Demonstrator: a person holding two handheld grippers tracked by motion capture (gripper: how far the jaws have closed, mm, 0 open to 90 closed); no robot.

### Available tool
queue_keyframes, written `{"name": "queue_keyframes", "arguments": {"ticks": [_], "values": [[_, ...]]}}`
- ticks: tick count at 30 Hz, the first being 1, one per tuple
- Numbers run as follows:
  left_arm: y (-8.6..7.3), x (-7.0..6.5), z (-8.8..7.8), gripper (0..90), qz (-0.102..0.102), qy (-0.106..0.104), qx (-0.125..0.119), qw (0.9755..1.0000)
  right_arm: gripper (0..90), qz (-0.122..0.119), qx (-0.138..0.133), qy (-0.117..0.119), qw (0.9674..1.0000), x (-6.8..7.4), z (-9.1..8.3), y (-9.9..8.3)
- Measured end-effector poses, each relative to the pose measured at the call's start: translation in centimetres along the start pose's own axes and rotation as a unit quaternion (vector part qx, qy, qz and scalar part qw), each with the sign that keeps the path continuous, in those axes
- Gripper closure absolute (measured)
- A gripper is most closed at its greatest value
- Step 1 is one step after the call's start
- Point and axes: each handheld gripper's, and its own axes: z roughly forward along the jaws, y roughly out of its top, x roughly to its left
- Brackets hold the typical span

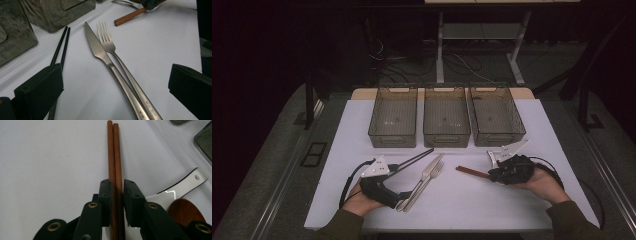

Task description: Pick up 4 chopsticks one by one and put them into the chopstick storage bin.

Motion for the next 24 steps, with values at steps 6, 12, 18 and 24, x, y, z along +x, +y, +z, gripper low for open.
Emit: {"name": "queue_keyframes", "arguments": {"ticks": [6, 12, 18, 24], "values": [[0.0, 0.0, 0.0, 0.0, 0.0, 0.0, -0.001, 1.0, 77.2, 0.012, 0.0, -0.016, 0.9998, 0.8, 0.2, 0.4], [0.0, 0.0, -0.1, 0.0, 0.001, 0.0, 0.0, 1.0, 77.2, 0.014, -0.006, -0.018, 0.9997, 2.2, 0.5, 0.6], [0.0, 0.0, -0.1, 0.0, 0.002, 0.0, 0.002, 1.0, 77.2, 0.003, 0.015, -0.018, 0.9997, 3.5, 1.7, 0.3], [0.0, -0.1, -0.1, 0.0, 0.002, -0.001, 0.0, 1.0, 76.1, -0.002, 0.015, -0.019, 0.9997, 3.9, 2.1, 0.2]]}}
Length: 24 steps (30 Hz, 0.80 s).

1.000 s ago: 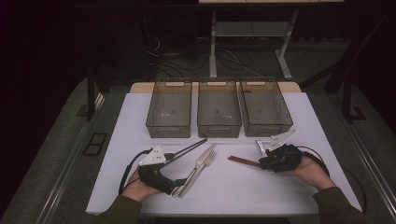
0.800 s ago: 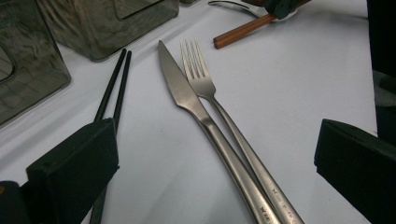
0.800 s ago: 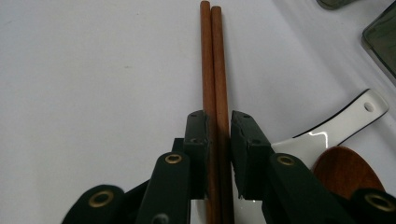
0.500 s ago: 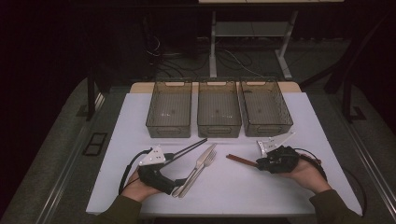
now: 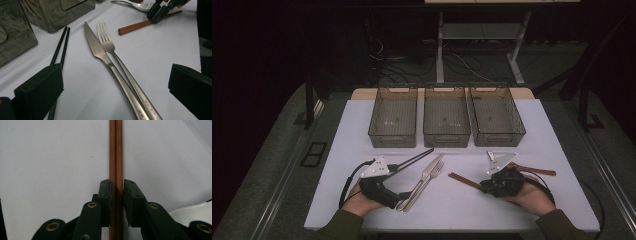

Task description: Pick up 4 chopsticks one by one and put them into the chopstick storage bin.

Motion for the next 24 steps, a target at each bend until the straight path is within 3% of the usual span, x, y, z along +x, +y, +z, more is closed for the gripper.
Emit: {"name": "queue_keyframes", "arguments": {"ticks": [2, 4, 6, 8, 15, 19, 24], "values": [[0.0, 0.0, 0.0, 0.0, 0.001, 0.0, 0.0, 1.0, 66.8, 0.008, -0.016, 0.005, 0.9998, 0.2, -0.2, -0.1], [0.0, 0.0, 0.0, 0.0, 0.002, 0.0, 0.0, 1.0, 66.1, 0.011, -0.025, 0.011, 0.9996, 0.2, -0.5, -0.1], [-0.1, 0.0, -0.1, 0.0, 0.007, -0.001, 0.001, 1.0, 61.9, 0.015, -0.052, 0.016, 0.9984, 0.4, -1.5, -0.2], [-0.2, 0.0, -0.1, 0.0, 0.005, -0.001, -0.001, 1.0, 59.6, 0.016, -0.058, 0.012, 0.9981, 0.5, -2.0, -0.6], [-0.5, 0.2, -0.4, 0.0, 0.002, 0.001, -0.001, 1.0, 69.8, 0.019, -0.062, -0.002, 0.9979, 0.9, -3.4, -2.5], [-0.7, 0.4, -0.5, 0.0, -0.002, 0.002, -0.004, 1.0, 74.3, 0.02, -0.064, -0.013, 0.9976, 1.2, -3.6, -3.3], [-0.7, 0.4, -0.6, 0.0, -0.005, 0.002, -0.005, 1.0, 77.3, 0.015, -0.057, -0.008, 0.9982, 1.2, -3.2, -3.3]]}}
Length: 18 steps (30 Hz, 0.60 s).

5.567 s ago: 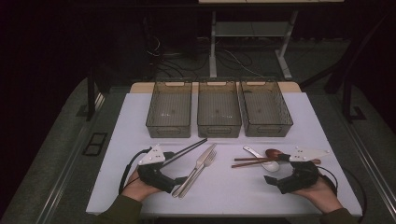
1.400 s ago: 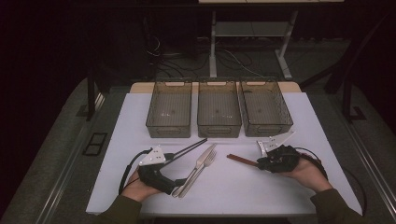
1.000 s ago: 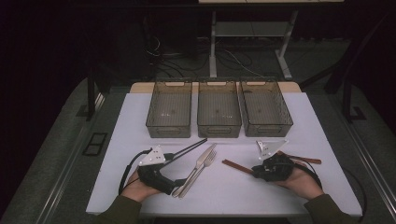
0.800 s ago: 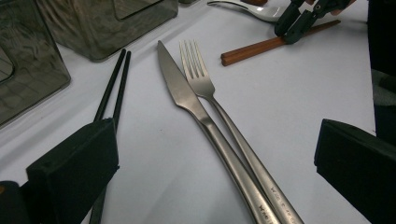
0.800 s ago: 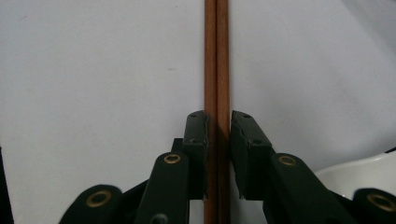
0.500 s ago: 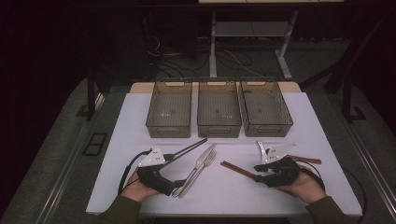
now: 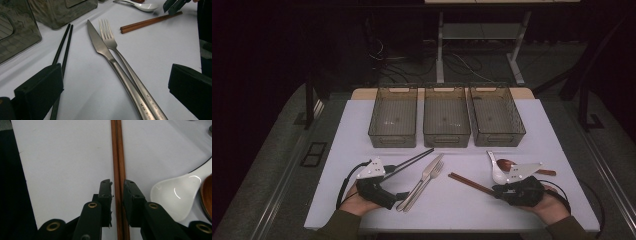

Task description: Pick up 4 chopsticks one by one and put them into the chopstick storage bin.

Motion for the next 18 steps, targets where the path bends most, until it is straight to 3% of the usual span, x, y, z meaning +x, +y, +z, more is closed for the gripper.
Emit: {"name": "queue_keyframes", "arguments": {"ticks": [18], "values": [[0.0, -0.1, 0.1, 0.0, 0.0, -0.003, 0.002, 1.0, 81.5, -0.02, 0.022, -0.009, 0.9995, 0.2, 1.3, 0.3]]}}
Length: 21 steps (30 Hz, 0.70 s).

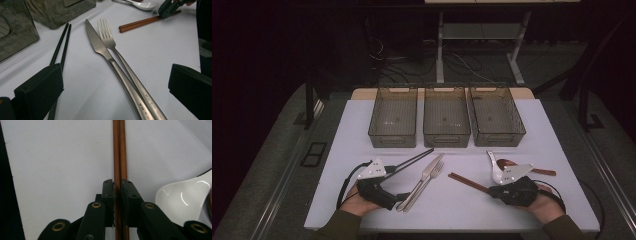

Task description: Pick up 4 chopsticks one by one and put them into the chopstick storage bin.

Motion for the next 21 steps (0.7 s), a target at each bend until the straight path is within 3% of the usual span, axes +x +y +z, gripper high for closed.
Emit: {"name": "queue_keyframes", "arguments": {"ticks": [10, 21], "values": [[0.03, -0.05, 0.01, 0.0, 0.0, -0.001, 0.0, 1.0, 81.7, -0.008, 0.009, 0.006, 0.9999, 0.25, 0.73, 0.11], [0.03, -0.03, 0.08, 0.0, 0.0, -0.002, 0.003, 1.0, 82.3, 0.015, 0.006, 0.019, 0.9997, -0.09, 0.85, -0.02]]}}
